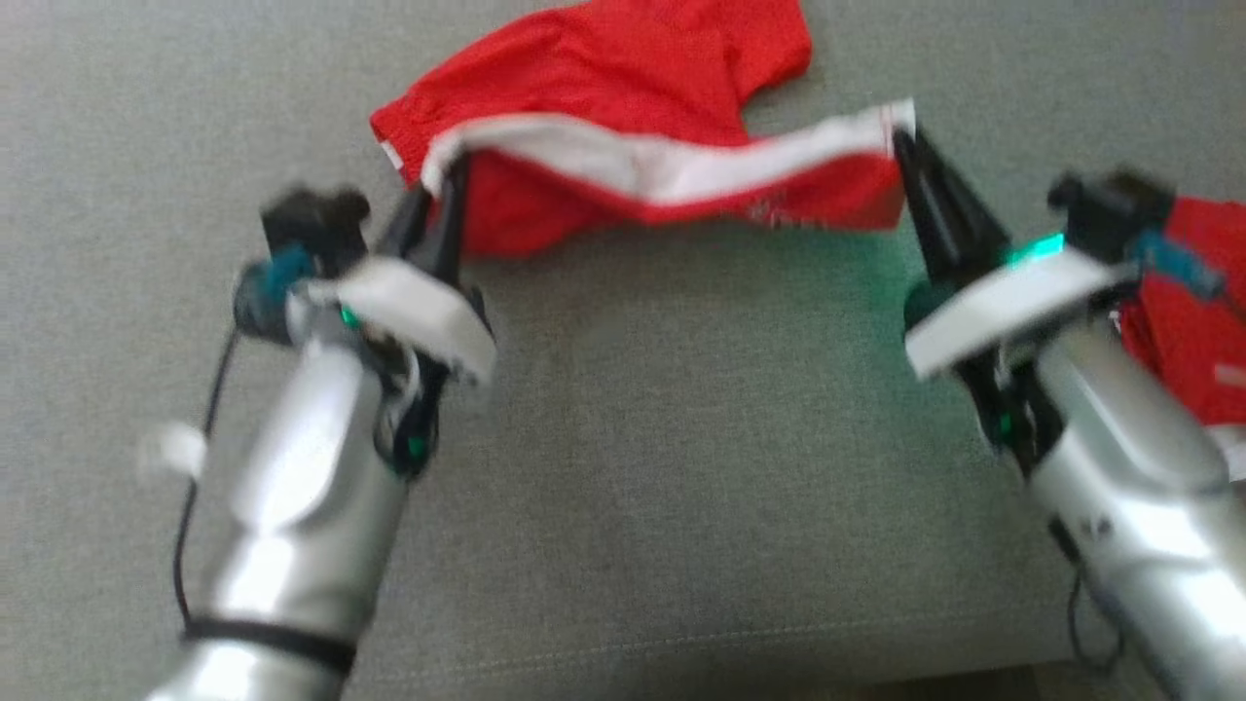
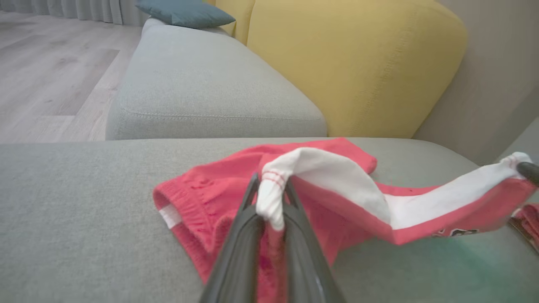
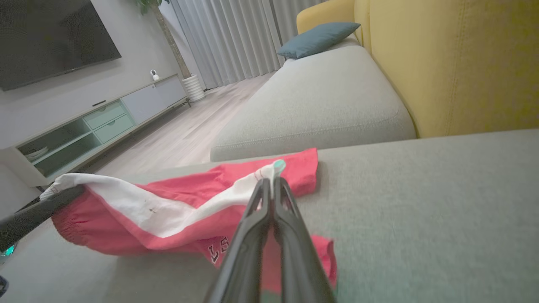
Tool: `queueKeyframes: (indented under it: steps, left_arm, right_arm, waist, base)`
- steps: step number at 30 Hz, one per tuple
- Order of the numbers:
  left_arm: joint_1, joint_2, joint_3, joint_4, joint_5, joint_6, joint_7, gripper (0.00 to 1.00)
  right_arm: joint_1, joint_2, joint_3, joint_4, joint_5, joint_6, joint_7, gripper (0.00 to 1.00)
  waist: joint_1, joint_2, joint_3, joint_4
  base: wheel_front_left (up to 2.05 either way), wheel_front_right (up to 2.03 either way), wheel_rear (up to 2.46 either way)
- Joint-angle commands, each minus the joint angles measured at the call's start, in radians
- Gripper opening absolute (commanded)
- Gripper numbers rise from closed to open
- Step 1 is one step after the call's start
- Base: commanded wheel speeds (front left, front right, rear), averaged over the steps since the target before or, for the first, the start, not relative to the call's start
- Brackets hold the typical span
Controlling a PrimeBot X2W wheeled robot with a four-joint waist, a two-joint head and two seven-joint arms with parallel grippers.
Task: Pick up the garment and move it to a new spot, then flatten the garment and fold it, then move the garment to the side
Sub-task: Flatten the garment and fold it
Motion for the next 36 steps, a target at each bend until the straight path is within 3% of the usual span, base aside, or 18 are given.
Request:
queueKeyframes:
  steps: [1, 8, 17, 22, 29, 36]
  left_arm:
    - [0.032, 0.020, 0.032, -0.070, 0.015, 0.005, -0.005, 0.00]
    - [0.305, 0.019, 0.009, -0.307, 0.035, 0.029, -0.005, 0.00]
    - [0.623, 0.019, -0.010, -0.520, 0.093, 0.048, -0.005, 0.00]
    - [0.734, 0.019, -0.014, -0.588, 0.089, 0.056, -0.005, 0.00]
    - [0.709, 0.019, -0.015, -0.567, 0.068, 0.044, -0.005, 0.00]
    - [0.515, 0.019, -0.032, -0.437, 0.004, 0.005, 0.005, 0.00]
  right_arm:
    - [0.053, -0.009, -0.007, -0.054, -0.013, -0.001, -0.011, 0.00]
    - [0.332, -0.033, -0.121, -0.215, -0.090, -0.001, -0.011, 0.00]
    - [0.666, 0.002, -0.267, -0.410, -0.187, -0.001, -0.006, 0.00]
    - [0.806, 0.037, -0.363, -0.541, -0.226, -0.001, 0.064, 0.00]
    - [0.762, 0.039, -0.415, -0.580, -0.246, -0.001, 0.119, 0.00]
    - [0.484, -0.007, -0.400, -0.483, -0.236, -0.001, 0.158, 0.00]
  waist:
    - [-0.0001, 0.0000, -0.015, 0.005]
    - [-0.0001, 0.0000, -0.084, 0.026]
    - [-0.0001, 0.0000, -0.163, 0.026]
    - [-0.0001, 0.0000, -0.180, 0.027]
    - [-0.0001, 0.0000, -0.166, 0.038]
    - [-0.0001, 0.0000, -0.071, 0.085]
  base:
    - [0.00, 0.00, 0.00]
    - [0.00, 0.00, 0.00]
    - [0.00, 0.00, 0.00]
    - [0.00, 0.00, 0.00]
    - [0.00, 0.00, 0.00]
    - [0.00, 0.00, 0.00]
